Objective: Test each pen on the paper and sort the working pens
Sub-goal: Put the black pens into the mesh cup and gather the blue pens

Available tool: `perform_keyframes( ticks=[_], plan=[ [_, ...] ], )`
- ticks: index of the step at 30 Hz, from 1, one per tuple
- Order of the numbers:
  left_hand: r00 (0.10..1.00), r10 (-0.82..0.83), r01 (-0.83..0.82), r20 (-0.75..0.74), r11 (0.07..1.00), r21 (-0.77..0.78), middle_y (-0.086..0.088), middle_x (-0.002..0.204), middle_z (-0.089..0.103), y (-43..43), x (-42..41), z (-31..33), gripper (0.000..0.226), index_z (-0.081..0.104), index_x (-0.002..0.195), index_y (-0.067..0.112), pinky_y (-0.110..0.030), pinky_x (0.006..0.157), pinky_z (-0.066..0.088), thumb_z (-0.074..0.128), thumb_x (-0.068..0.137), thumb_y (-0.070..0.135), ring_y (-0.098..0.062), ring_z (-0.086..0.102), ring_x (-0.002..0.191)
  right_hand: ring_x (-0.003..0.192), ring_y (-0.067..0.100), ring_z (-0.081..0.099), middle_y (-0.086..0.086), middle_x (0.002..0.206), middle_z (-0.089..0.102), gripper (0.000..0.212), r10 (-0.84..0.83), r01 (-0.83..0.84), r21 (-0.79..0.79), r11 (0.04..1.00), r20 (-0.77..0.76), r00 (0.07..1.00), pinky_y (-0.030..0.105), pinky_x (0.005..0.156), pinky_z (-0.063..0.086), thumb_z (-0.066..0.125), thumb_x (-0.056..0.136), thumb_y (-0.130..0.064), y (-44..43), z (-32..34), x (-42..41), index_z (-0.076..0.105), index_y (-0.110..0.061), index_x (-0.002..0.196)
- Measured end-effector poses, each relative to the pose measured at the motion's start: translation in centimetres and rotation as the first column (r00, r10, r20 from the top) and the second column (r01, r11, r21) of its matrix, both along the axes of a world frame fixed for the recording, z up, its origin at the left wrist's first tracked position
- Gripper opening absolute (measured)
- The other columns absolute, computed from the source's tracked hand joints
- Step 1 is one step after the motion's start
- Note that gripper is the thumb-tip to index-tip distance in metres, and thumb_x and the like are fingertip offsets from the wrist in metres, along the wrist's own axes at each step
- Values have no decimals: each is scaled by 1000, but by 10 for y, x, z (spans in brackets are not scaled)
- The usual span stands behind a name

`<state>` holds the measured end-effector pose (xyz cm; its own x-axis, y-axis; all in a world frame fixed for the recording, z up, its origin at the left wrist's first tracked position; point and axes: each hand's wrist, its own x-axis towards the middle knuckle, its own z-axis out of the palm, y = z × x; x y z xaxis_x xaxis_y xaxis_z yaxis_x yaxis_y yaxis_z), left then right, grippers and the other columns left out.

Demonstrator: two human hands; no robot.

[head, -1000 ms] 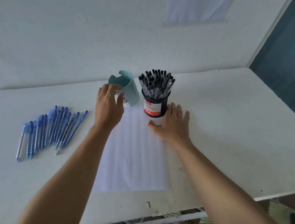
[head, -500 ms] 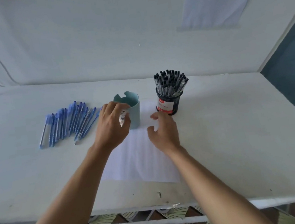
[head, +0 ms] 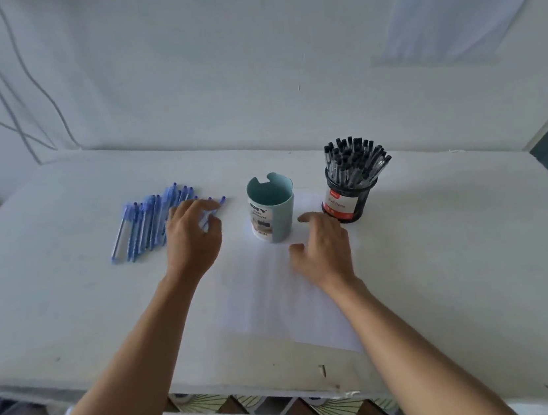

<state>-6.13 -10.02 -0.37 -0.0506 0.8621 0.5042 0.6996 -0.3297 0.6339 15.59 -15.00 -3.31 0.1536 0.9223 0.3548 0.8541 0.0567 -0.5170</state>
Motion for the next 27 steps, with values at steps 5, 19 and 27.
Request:
perform_keyframes(
  ticks=[5,19,27],
  plan=[
    [916,395,-401,-77,878,-262,-12,127,59,20,-41,-2,21,74,105,18,-44,103,29,62,88,16,-38,43,122,69,17,50,-5,73,56,13,133,-79,392,916,-111,985,30,62,42,52,71,-21,-17,26,-38,58,-13,79],
    [864,421,-500,-275,652,-570,-20,147,40,66,-108,6,110,30,147,7,-51,109,28,55,74,85,-37,34,138,127,36,38,17,140,38,66,30,-95,-402,911,-165,986,43,105,34,61,89,-40,68,36,-175,33,-7,139],
    [890,306,-455,-339,657,-602,-19,143,40,84,-114,8,108,32,144,5,-49,108,34,69,71,75,-39,37,135,130,35,33,15,137,36,99,16,-42,-456,889,-60,998,39,105,32,73,72,-65,105,29,-184,29,-8,140]
  ],
)
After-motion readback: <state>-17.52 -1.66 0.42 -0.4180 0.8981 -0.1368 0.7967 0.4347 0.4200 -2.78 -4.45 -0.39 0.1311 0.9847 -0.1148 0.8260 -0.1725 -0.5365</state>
